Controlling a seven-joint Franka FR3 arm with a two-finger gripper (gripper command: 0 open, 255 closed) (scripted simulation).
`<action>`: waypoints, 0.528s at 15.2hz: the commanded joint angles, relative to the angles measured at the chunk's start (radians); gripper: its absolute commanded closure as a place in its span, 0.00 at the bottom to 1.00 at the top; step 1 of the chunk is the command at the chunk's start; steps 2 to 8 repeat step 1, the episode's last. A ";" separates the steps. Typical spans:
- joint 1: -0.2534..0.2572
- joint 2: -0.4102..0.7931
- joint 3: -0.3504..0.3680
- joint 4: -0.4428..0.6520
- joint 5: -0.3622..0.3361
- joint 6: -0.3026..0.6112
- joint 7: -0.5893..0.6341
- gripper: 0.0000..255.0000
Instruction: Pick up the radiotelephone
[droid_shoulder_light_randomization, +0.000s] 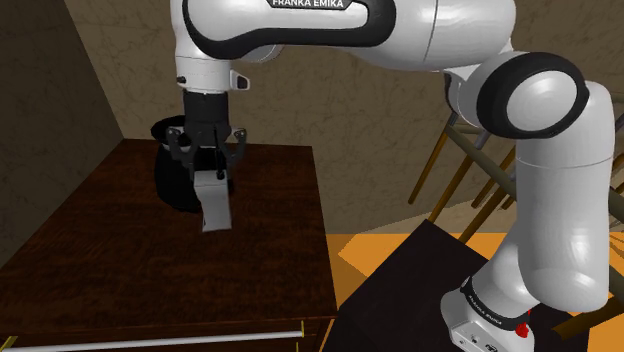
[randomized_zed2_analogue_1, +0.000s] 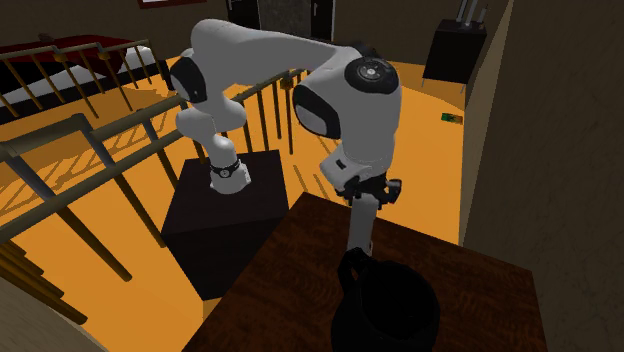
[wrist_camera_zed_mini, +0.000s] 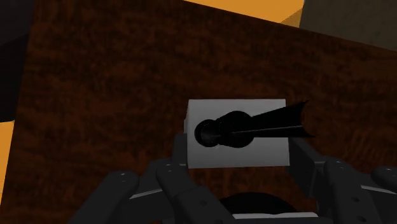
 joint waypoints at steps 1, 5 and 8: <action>0.001 0.000 0.000 0.011 0.000 -0.010 0.002 1.00; 0.001 0.000 0.000 0.011 0.000 -0.010 0.002 1.00; 0.001 0.000 0.000 0.011 0.000 -0.010 0.002 1.00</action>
